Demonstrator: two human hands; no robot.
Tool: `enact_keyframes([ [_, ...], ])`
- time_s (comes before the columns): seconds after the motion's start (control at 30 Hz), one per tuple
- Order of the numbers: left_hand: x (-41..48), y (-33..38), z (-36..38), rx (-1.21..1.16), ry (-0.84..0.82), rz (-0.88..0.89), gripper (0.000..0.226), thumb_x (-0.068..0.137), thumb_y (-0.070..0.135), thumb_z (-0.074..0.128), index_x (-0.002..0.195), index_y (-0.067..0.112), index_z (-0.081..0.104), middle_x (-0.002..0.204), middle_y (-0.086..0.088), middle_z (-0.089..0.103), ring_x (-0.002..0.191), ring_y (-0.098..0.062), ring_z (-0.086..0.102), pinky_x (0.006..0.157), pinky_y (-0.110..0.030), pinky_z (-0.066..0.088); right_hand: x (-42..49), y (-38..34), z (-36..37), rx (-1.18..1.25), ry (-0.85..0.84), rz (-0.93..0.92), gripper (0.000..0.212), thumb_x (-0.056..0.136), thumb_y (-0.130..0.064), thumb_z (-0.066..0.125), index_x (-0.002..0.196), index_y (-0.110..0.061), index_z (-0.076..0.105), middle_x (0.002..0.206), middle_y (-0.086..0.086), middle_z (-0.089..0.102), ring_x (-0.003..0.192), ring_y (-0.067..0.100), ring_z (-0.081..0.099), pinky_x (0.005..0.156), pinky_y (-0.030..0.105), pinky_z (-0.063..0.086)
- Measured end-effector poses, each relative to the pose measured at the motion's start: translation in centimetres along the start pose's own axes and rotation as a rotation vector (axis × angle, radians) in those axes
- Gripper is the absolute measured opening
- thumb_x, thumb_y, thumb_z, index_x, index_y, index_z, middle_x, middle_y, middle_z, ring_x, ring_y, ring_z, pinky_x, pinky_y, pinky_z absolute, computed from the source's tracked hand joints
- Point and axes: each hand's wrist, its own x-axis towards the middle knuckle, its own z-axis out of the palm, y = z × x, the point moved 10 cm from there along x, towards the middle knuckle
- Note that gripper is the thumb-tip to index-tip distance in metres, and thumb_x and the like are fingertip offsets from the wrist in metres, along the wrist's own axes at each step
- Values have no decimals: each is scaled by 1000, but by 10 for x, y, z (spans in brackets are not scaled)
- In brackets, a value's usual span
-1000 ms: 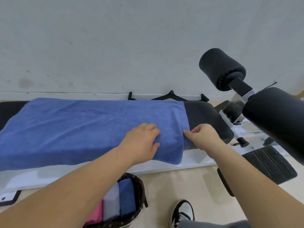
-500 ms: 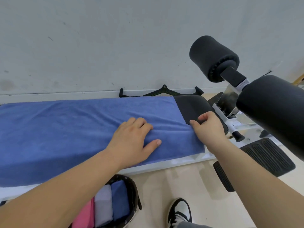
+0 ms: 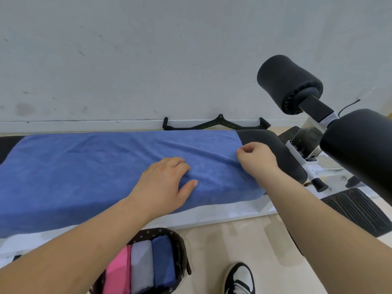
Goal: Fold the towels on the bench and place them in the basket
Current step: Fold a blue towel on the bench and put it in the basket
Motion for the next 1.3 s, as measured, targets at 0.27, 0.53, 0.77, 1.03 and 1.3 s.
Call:
enact_keyframes([
  [0.27, 10, -15, 2, -51, 17, 5, 49, 92, 60, 37, 107, 27, 69, 109, 15, 65, 98, -14, 60, 87, -35, 52, 55, -11, 18, 130, -70, 298, 45, 78, -22, 86, 106, -5, 57, 100, 10, 63, 97, 31, 64, 90, 44, 57],
  [0.53, 26, -15, -3, -21, 87, -11, 41, 92, 57, 38, 83, 29, 67, 83, 13, 60, 78, -15, 55, 70, -34, 49, 87, -19, 14, 65, 23, 100, 18, 91, -35, 68, 85, -19, 61, 87, -1, 68, 83, 22, 63, 77, 38, 55],
  [0.77, 34, -16, -9, -328, 102, -165, 22, 100, 41, 49, 97, 29, 66, 91, 14, 67, 89, -9, 63, 81, -34, 53, 36, -81, 13, 138, -36, -212, 14, 90, -27, 71, 83, -15, 71, 57, -9, 53, 53, 10, 46, 55, 25, 37],
  [1.03, 29, -2, -20, -1242, 83, -389, 22, 103, 35, 59, 124, 41, 63, 107, 2, 76, 92, -14, 76, 85, -34, 62, -58, -134, 50, 61, -238, -426, 20, 84, -13, 64, 69, -24, 70, 58, -6, 57, 57, 8, 49, 58, 27, 43],
  [1.3, 9, -30, -20, -1152, 105, -516, 29, 104, 34, 57, 131, 27, 64, 113, 8, 69, 107, -11, 67, 99, -39, 57, -86, -101, 53, -298, -214, -344, 29, 81, -35, 74, 100, -27, 52, 81, -7, 62, 76, 14, 62, 63, 34, 49],
])
